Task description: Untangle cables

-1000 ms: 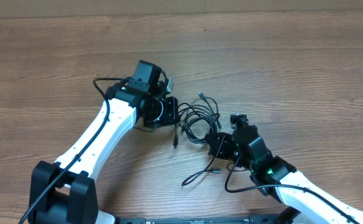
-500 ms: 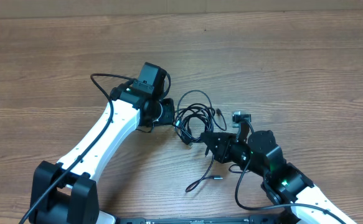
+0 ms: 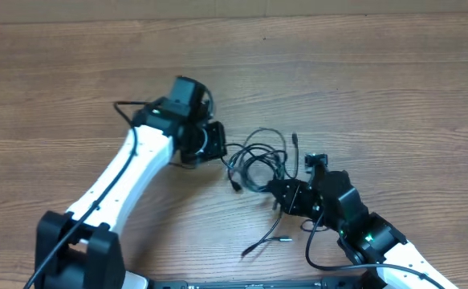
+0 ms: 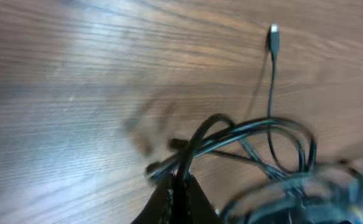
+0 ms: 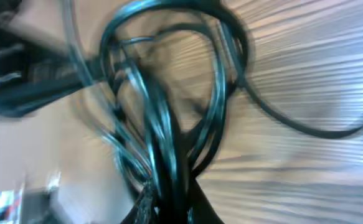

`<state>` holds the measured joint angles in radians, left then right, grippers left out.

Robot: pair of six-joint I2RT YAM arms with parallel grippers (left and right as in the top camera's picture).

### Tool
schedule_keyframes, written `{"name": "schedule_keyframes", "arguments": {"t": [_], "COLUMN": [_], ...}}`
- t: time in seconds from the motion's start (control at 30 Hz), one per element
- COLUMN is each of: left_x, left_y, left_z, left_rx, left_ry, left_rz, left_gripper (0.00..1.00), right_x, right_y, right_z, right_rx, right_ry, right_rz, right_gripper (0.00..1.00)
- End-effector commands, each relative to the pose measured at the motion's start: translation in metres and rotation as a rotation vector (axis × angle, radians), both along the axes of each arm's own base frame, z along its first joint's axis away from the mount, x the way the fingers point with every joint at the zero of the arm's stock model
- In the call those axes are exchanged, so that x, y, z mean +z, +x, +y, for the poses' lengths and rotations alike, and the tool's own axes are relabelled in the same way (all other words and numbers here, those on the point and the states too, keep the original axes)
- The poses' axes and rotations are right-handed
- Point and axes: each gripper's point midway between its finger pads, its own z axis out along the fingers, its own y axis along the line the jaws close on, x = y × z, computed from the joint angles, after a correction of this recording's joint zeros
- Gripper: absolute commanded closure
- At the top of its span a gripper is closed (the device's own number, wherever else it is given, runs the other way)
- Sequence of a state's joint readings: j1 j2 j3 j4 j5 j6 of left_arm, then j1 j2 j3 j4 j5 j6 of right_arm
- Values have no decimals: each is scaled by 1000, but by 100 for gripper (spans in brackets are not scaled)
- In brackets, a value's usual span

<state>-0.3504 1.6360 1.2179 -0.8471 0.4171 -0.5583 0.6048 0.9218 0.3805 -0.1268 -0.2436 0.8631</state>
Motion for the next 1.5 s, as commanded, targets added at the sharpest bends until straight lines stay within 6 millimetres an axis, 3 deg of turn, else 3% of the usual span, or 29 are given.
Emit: {"name": "schedule_keyframes", "arguments": {"t": [0.0, 0.1, 0.2, 0.37, 0.43, 0.5, 0.57, 0.6, 0.7, 0.83, 0.97, 1.0, 1.07, 1.27, 1.37, 1.47], "left_x": [73, 105, 128, 129, 124, 119, 115, 113, 111, 109, 102, 100, 94, 69, 55, 39], "left_y": [29, 31, 27, 20, 16, 13, 11, 11, 12, 6, 0, -1, -1, 6, 14, 18], "left_z": [50, 79, 109, 115, 112, 109, 107, 106, 104, 82, 49, 38, 22, -12, -33, -54], "left_rx": [91, 170, 254, 268, 259, 247, 240, 239, 235, 155, 0, -42, -92, -135, -139, -179], "left_ry": [-20, -28, 10, 36, 39, 43, 47, 47, 37, -20, -5, -7, -2, 22, 4, -2], "left_rz": [-184, -269, -346, -338, -314, -287, -266, -261, -252, -232, -254, -259, -265, -236, -227, -227], "left_gripper": [95, 96, 95, 96, 96, 95, 95, 94, 83, 59, 36, 27, 19, 14, 15, 22], "right_x": [-24, -36, -42, -42, -39, -24, 11, 26, 50, 45, 50, 53, 58, 53, 65, 80], "right_y": [20, 16, 10, 3, 0, -4, -14, -17, -12, 4, 9, 9, 14, 25, 19, 12], "right_z": [-55, -71, -74, -62, -50, -24, 14, 25, 34, 23, 20, 20, 12, -54, -78, -98], "right_rx": [-259, -296, -289, -233, -176, -19, 238, 308, 338, 231, 208, 201, 151, -183, -255, -348], "right_ry": [-236, -316, -337, -290, -247, -173, -48, 3, 57, -6, -12, -11, -39, -204, -253, -258], "right_rz": [-30, 1, 29, 61, 64, -4, -175, -244, -351, -361, -379, -388, -393, -249, -245, -229], "right_gripper": [94, 89, 86, 71, 70, 81, 82, 79, 55, 41, 3, 0, 0, 0, 0, 0]}}
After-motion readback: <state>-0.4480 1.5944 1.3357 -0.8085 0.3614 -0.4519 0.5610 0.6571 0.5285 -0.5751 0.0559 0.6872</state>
